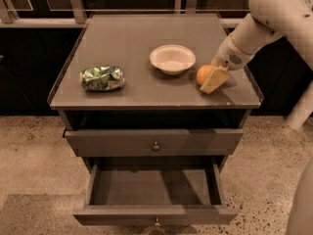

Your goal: Place orange into middle drawer

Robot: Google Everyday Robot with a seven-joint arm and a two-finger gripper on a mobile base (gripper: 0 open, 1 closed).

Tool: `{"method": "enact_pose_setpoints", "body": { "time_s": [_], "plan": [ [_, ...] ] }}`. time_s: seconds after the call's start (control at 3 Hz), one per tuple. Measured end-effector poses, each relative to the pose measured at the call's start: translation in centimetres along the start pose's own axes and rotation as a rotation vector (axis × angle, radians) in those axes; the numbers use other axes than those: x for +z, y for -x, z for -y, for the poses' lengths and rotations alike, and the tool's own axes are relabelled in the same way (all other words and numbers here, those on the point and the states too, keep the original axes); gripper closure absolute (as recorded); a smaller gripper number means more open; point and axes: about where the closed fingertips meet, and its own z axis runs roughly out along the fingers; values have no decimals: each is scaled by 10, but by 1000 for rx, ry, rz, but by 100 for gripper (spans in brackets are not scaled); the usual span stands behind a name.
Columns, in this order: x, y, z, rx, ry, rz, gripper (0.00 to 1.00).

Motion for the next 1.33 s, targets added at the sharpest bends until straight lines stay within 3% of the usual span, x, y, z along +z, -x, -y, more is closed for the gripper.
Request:
{"method": "enact_pose_setpoints", "body": {
  "time_s": [0.33, 0.67, 1.0, 1.33],
  "plan": [
    [-30, -18, -36, 21, 21, 35, 100],
    [-74, -53, -115, 94, 92, 105, 100],
    [-79, -90, -173, 199, 161, 196, 100],
    [-51, -123, -212, 315, 260, 256, 100]
  ]
}}
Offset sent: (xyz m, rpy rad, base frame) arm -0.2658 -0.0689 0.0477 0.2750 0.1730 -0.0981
